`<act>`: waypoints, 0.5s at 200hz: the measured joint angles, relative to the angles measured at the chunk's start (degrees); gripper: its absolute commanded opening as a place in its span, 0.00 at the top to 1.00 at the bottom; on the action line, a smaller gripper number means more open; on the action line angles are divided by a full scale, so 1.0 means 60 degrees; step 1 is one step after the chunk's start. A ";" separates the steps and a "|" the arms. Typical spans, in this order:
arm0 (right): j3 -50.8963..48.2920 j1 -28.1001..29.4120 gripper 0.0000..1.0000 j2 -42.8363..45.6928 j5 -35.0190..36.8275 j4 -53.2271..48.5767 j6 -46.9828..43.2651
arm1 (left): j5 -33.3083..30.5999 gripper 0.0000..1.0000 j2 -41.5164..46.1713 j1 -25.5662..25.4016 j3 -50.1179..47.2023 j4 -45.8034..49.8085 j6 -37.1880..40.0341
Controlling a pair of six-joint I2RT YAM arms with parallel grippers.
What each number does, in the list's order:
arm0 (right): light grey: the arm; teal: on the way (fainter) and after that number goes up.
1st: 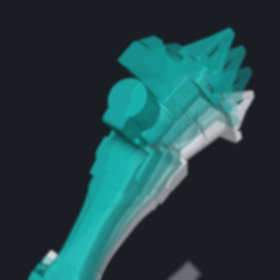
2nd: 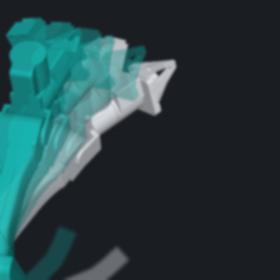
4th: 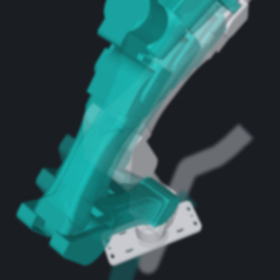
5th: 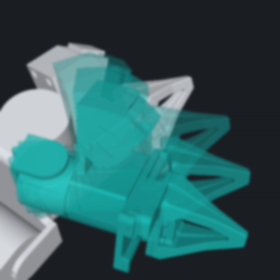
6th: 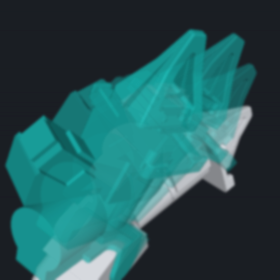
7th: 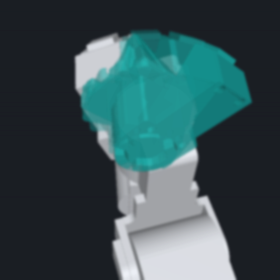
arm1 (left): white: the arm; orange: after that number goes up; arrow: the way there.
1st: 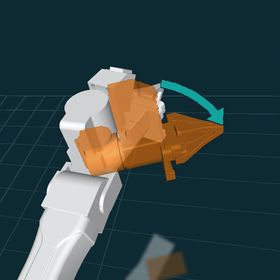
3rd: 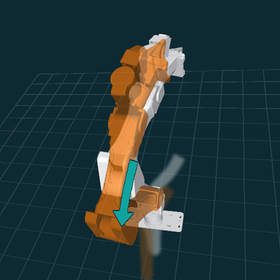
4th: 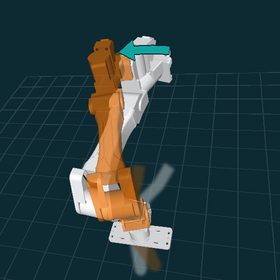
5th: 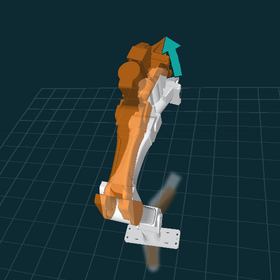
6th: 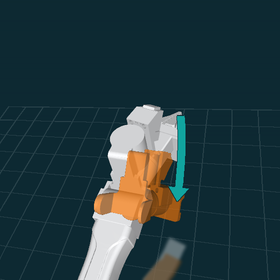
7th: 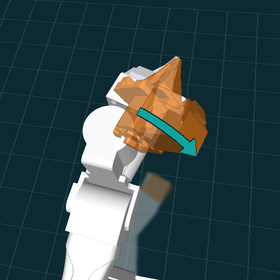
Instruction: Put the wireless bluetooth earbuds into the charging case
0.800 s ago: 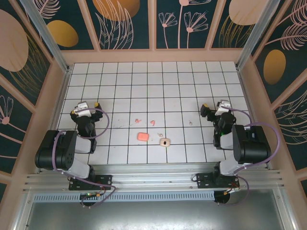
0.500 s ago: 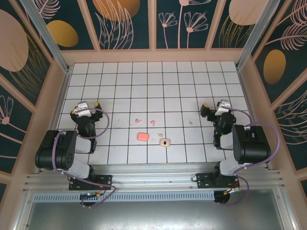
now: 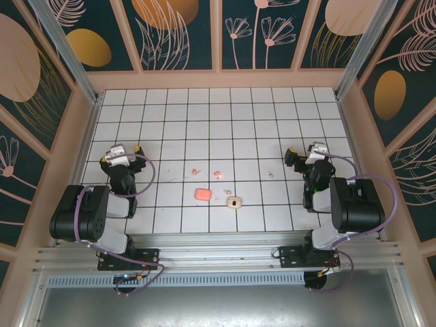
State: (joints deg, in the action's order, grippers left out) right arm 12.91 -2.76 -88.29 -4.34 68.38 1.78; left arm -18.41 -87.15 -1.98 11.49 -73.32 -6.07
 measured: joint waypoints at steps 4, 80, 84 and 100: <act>0.0000 0.0000 0.01 0.0000 0.0000 0.0000 0.0000 | 0.0000 0.01 0.0004 0.0000 0.0000 0.0000 0.0000; 0.0000 0.0000 0.01 0.0000 0.0000 0.0000 0.0000 | 0.0000 0.01 0.0000 0.0000 0.0000 0.0000 0.0000; 0.0000 0.0000 0.01 0.0000 0.0000 0.0000 0.0000 | 0.0000 0.01 0.0000 0.0000 0.0000 -0.0004 0.0000; 0.0047 0.0000 0.01 0.0015 -0.0044 -0.0109 -0.0044 | 0.0000 0.01 0.0000 0.0000 0.0000 -0.0004 0.0000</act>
State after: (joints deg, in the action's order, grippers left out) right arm 13.19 -2.76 -88.20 -4.60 67.72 1.52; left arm -18.41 -87.15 -1.98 11.49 -73.34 -6.07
